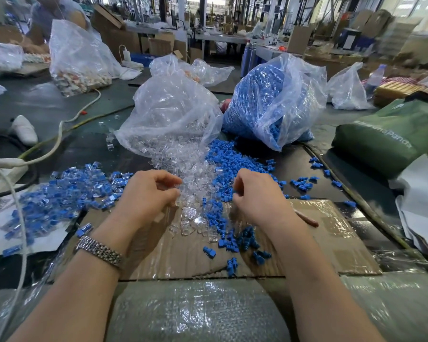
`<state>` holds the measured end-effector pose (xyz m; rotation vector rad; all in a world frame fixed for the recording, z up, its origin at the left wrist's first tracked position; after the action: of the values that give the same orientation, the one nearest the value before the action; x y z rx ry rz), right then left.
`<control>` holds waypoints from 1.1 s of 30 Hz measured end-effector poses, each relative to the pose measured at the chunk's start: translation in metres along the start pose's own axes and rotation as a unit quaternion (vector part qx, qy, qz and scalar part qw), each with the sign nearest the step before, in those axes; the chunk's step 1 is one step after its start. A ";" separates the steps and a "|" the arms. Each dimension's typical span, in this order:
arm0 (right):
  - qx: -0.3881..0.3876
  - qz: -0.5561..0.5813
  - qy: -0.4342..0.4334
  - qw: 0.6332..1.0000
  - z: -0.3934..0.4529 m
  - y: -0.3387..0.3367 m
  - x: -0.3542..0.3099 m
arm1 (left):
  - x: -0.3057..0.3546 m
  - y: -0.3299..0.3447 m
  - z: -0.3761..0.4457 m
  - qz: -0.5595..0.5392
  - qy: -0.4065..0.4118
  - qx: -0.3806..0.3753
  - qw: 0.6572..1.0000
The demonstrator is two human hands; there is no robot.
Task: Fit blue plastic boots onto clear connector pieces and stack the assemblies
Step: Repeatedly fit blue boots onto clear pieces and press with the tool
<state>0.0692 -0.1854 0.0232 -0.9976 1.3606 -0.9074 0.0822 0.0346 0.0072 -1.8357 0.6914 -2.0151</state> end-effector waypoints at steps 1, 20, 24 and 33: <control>0.002 0.036 -0.003 0.999 0.000 -0.002 0.002 | 0.000 0.001 -0.001 -0.044 -0.009 -0.012 0.999; 0.033 0.463 -0.239 0.853 -0.022 -0.022 -0.039 | 0.012 0.033 -0.011 -0.563 -0.103 -0.169 0.802; 0.068 0.350 -0.269 0.895 -0.027 -0.020 -0.047 | 0.014 0.036 -0.012 -0.536 -0.104 -0.178 0.819; 0.110 0.217 -0.290 0.926 -0.030 -0.022 -0.051 | 0.021 0.028 -0.016 -0.451 -0.033 -0.165 0.876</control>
<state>0.0393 -0.1466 0.0625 -0.6723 0.8923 -0.3698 0.0620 0.0021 0.0088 -2.7840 0.1283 -2.4276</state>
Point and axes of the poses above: each hand's wrist, its own z-axis towards the middle knuckle, its own y-axis out of the palm, x = y × z, the point moved 7 cm from there along z, towards the middle knuckle, and after that the axes turned 7 degrees about -x, right-handed, at the moved point
